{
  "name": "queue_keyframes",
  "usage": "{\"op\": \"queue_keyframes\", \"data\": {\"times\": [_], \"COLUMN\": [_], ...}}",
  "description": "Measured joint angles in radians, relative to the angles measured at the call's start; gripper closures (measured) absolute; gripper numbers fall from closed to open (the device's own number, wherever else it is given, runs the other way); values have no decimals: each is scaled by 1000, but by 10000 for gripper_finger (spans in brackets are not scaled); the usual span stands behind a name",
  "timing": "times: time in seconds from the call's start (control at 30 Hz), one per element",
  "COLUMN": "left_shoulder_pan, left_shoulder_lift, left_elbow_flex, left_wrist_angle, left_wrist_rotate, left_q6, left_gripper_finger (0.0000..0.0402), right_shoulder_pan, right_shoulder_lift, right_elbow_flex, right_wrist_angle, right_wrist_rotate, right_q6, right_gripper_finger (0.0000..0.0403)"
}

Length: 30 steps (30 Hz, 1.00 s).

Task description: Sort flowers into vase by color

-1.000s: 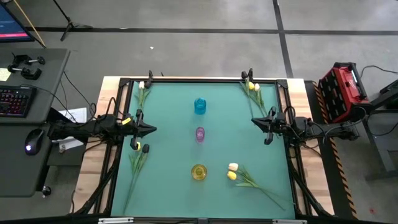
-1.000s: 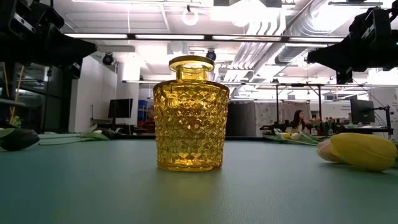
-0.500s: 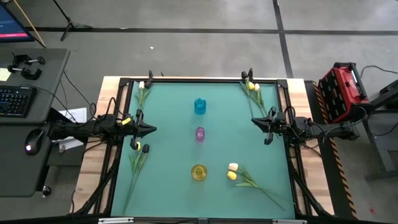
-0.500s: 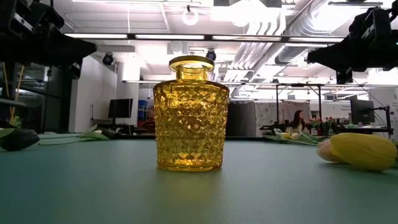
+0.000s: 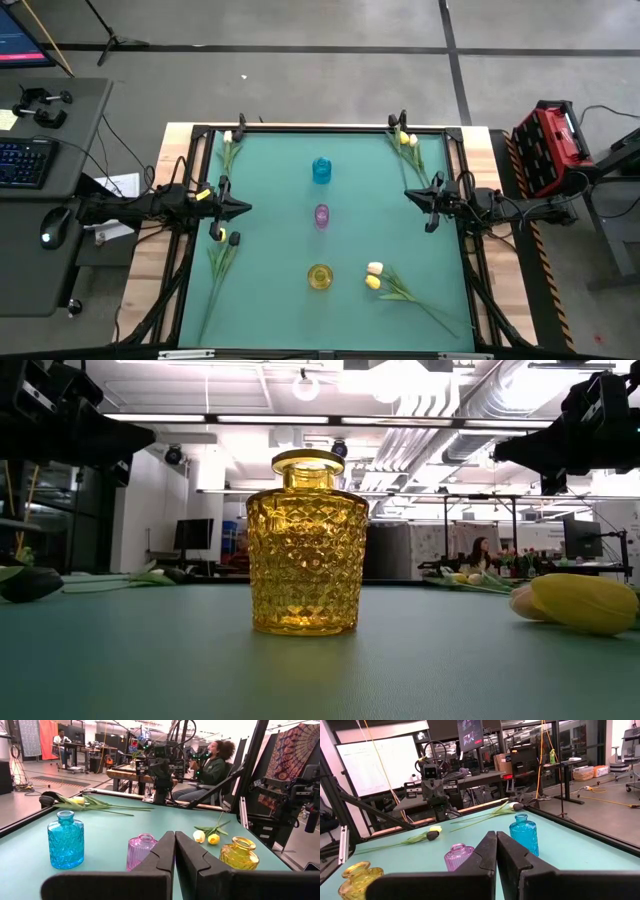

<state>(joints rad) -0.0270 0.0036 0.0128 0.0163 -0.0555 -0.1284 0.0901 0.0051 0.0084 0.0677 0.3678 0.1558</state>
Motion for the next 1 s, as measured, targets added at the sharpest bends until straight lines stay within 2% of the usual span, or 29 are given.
{"op": "queue_keyframes", "data": {"times": [0.2,0.27,0.37,0.47,0.53,0.67,0.73,0.8,0.9,0.97,1.0], "left_shoulder_pan": [0,0,0,0,0,0,0,0,0,0,0], "left_shoulder_lift": [0,0,0,0,0,0,0,0,0,0,0], "left_elbow_flex": [0,0,0,0,0,0,0,0,0,0,0], "left_wrist_angle": [0,0,0,0,0,0,0,0,0,0,0], "left_wrist_rotate": [0,0,0,0,0,0,0,0,0,0,0], "left_q6": [0,0,0,0,0,0,0,0,0,0,0], "left_gripper_finger": [401,401,401,402,401,401,401,402,401,402,402], "right_shoulder_pan": [0,-1,-9,-24,-34,-62,-93,-154,-328,-480,-553], "right_shoulder_lift": [0,1,7,20,39,195,325,460,671,816,884], "right_elbow_flex": [0,0,0,0,13,195,330,492,723,825,856], "right_wrist_angle": [1,52,353,675,718,518,327,48,-478,-730,-800], "right_wrist_rotate": [0,4,70,194,224,197,216,256,238,132,62], "right_q6": [0,16,149,334,390,496,491,487,566,621,601], "right_gripper_finger": [403,403,403,403,403,403,401,395,381,370,363]}}
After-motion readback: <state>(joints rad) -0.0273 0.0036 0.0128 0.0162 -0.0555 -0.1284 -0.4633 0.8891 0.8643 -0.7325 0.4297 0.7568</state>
